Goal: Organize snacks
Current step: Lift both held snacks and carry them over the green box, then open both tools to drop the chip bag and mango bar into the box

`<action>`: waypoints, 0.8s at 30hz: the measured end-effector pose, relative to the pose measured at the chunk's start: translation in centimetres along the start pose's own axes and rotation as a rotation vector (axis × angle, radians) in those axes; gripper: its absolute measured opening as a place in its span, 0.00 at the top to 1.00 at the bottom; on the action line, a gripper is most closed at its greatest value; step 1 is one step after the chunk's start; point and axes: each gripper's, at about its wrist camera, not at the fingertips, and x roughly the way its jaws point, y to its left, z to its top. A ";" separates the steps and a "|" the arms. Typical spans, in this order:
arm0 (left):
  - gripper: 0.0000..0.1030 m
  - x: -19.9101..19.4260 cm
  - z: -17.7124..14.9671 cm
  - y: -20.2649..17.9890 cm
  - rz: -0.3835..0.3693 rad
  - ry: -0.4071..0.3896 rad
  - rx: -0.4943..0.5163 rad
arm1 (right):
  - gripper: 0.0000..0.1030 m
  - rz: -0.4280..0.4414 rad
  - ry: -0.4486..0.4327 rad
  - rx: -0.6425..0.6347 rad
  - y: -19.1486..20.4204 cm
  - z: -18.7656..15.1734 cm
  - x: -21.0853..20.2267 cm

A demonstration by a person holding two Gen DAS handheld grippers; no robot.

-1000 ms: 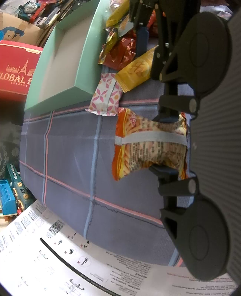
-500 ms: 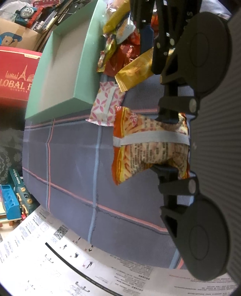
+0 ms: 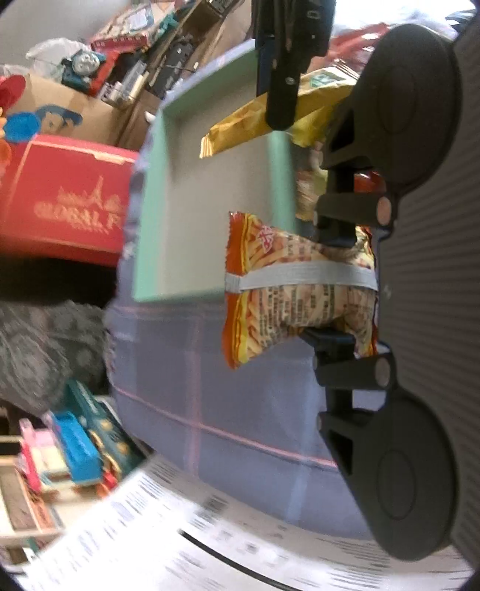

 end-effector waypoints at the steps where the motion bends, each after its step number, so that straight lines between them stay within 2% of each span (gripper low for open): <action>1: 0.62 0.6 1.2 -0.7 -0.009 -0.002 0.007 | 0.68 -0.015 -0.008 0.014 -1.0 0.7 -0.1; 3: 0.62 2.1 3.7 -2.0 -0.027 -0.004 0.023 | 0.68 -0.042 -0.014 0.051 -3.4 2.2 0.1; 10: 0.62 9.5 10.4 -5.2 -0.008 0.028 0.025 | 0.68 -0.130 -0.015 0.150 -11.4 6.8 2.8; 16: 0.62 15.1 13.2 -6.2 0.034 0.068 0.034 | 0.68 -0.174 0.017 0.188 -16.4 7.7 6.7; 22: 0.60 17.8 14.2 -6.8 0.067 0.071 0.076 | 0.68 -0.189 0.040 0.189 -17.8 8.4 10.5; 23: 0.50 18.1 14.3 -7.0 0.081 0.065 0.080 | 0.67 -0.184 0.036 0.189 -18.0 8.7 11.0; 24: 0.26 18.2 14.4 -7.1 0.101 0.056 0.084 | 0.64 -0.182 0.029 0.184 -18.0 8.9 11.3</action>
